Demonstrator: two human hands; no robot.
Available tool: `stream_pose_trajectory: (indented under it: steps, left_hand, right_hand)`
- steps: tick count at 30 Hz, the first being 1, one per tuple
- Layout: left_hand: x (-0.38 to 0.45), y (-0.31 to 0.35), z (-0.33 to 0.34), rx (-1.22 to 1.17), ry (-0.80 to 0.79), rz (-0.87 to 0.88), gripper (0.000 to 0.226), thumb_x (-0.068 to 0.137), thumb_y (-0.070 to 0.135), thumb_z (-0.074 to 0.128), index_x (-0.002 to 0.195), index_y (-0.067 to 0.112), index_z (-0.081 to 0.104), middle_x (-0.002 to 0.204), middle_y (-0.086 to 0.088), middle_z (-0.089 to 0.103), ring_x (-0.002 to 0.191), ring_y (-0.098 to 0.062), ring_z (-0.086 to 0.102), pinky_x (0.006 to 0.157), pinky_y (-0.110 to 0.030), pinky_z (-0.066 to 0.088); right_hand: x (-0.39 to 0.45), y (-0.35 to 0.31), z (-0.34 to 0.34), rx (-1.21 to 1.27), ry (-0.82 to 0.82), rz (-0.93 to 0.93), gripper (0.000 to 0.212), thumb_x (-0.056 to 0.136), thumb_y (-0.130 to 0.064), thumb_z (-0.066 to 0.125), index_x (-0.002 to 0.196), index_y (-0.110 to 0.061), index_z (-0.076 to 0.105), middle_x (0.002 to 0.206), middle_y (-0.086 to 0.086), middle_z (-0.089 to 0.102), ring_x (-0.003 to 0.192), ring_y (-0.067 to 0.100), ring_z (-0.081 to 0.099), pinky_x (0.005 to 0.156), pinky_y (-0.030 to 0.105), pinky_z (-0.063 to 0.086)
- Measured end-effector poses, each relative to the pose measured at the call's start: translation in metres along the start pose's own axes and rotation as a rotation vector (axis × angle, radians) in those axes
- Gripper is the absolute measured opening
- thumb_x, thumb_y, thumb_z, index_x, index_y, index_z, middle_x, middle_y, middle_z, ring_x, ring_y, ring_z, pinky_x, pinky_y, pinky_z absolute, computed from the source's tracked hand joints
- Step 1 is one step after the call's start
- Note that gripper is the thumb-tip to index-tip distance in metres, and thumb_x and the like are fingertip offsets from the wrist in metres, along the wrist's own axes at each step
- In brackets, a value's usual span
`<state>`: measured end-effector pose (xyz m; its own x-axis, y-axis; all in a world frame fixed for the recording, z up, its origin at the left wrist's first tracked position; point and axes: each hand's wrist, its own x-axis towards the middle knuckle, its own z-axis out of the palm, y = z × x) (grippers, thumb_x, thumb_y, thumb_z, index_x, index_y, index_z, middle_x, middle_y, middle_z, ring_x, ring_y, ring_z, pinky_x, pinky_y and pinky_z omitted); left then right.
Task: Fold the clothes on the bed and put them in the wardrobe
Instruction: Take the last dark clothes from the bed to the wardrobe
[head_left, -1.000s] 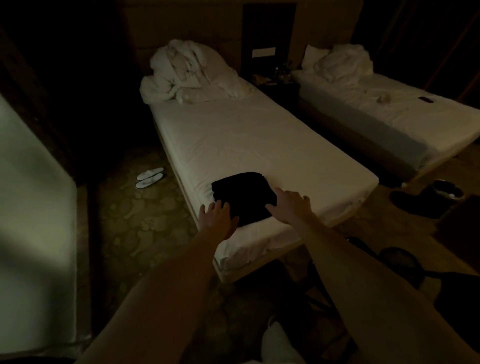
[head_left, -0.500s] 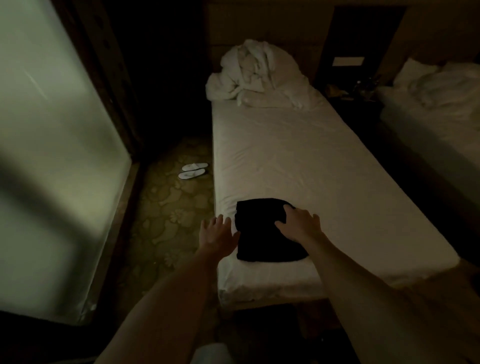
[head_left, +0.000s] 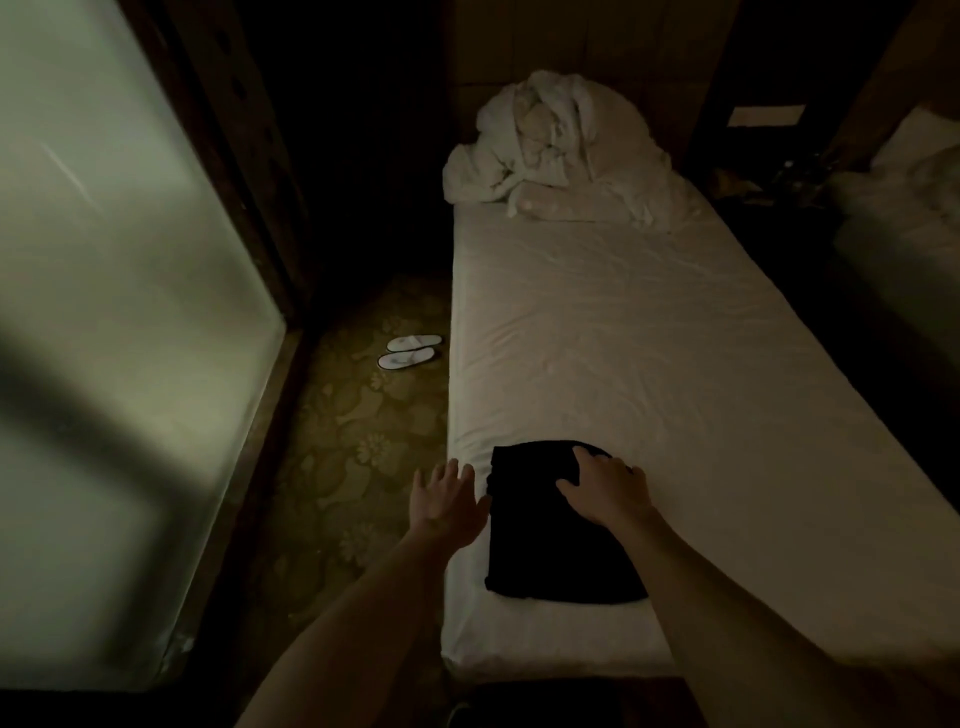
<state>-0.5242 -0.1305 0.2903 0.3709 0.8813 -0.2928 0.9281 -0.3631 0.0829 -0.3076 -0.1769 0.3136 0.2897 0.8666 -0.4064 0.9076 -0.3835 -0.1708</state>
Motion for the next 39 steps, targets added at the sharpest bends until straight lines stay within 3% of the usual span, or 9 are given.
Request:
stream_pose_trajectory:
  steps: [9, 18, 21, 24, 27, 31, 35, 39]
  left_hand:
    - [0.064, 0.015, 0.01, 0.025, -0.056, -0.017, 0.062, 0.097, 0.058, 0.029, 0.147, 0.02, 0.031, 0.155, -0.006, 0.031, 0.141, -0.026, 0.031, 0.116, -0.048, 0.019]
    - [0.122, 0.053, 0.049, -0.084, -0.197, -0.19, 0.061, 0.095, 0.059, 0.029, 0.143, 0.022, 0.034, 0.15, -0.003, 0.036, 0.133, -0.032, 0.037, 0.107, -0.045, 0.029]
    - [0.141, 0.061, 0.068, -0.145, -0.257, -0.233, 0.069, 0.094, 0.061, 0.033, 0.151, 0.025, 0.02, 0.155, -0.003, 0.03, 0.134, -0.034, 0.037, 0.106, -0.045, 0.031]
    - [0.156, 0.062, 0.094, -0.198, -0.306, -0.275, 0.076, 0.092, 0.063, 0.038, 0.153, 0.026, 0.012, 0.155, -0.004, 0.029, 0.133, -0.036, 0.039, 0.105, -0.046, 0.034]
    - [0.171, 0.061, 0.119, -0.246, -0.354, -0.336, 0.082, 0.089, 0.063, 0.043, 0.153, 0.025, 0.009, 0.153, -0.005, 0.031, 0.131, -0.036, 0.042, 0.104, -0.048, 0.038]
    - [0.188, 0.066, 0.151, -0.288, -0.395, -0.393, 0.087, 0.085, 0.068, 0.044, 0.151, 0.021, 0.012, 0.148, -0.006, 0.037, 0.128, -0.034, 0.045, 0.102, -0.047, 0.039]
    - [0.201, 0.071, 0.183, -0.357, -0.463, -0.439, 0.098, 0.077, 0.074, 0.049, 0.15, 0.021, 0.011, 0.144, -0.007, 0.041, 0.127, -0.033, 0.046, 0.101, -0.048, 0.04]
    - [0.216, 0.068, 0.213, -0.459, -0.523, -0.529, 0.117, 0.065, 0.08, 0.058, 0.151, 0.017, 0.008, 0.14, -0.008, 0.045, 0.122, -0.028, 0.049, 0.099, -0.045, 0.043]
  right_hand:
    - [0.078, 0.033, -0.008, 0.02, -0.084, 0.023, 0.066, 0.094, -0.057, 0.039, 0.15, -0.025, 0.026, 0.145, 0.006, 0.045, 0.133, 0.029, 0.041, 0.111, 0.051, 0.028]
    - [0.156, 0.081, 0.019, 0.133, -0.163, 0.035, 0.071, 0.091, -0.056, 0.043, 0.152, -0.025, 0.023, 0.151, 0.006, 0.038, 0.136, 0.03, 0.038, 0.11, 0.05, 0.031]
    - [0.178, 0.1, 0.042, 0.278, -0.183, 0.1, 0.081, 0.086, -0.057, 0.051, 0.152, -0.027, 0.016, 0.152, 0.006, 0.036, 0.136, 0.03, 0.038, 0.109, 0.05, 0.036]
    - [0.199, 0.118, 0.073, 0.413, -0.255, 0.197, 0.101, 0.083, -0.056, 0.061, 0.155, -0.024, -0.003, 0.158, 0.009, 0.021, 0.143, 0.034, 0.025, 0.114, 0.05, 0.029]
    - [0.216, 0.137, 0.106, 0.519, -0.312, 0.302, 0.116, 0.08, -0.055, 0.068, 0.153, -0.016, -0.014, 0.16, 0.013, 0.011, 0.144, 0.036, 0.023, 0.115, 0.047, 0.028]
    - [0.229, 0.165, 0.144, 0.634, -0.409, 0.405, 0.126, 0.078, -0.056, 0.072, 0.151, -0.005, -0.018, 0.159, 0.019, 0.013, 0.143, 0.038, 0.023, 0.115, 0.042, 0.026]
    - [0.237, 0.185, 0.182, 0.722, -0.372, 0.491, 0.137, 0.069, -0.06, 0.077, 0.151, -0.002, -0.015, 0.159, 0.017, 0.012, 0.144, 0.037, 0.021, 0.115, 0.045, 0.027]
    - [0.243, 0.199, 0.21, 0.961, -0.413, 0.532, 0.129, 0.067, -0.053, 0.082, 0.153, 0.002, 0.003, 0.156, 0.019, 0.026, 0.139, 0.033, 0.036, 0.113, 0.036, 0.034]
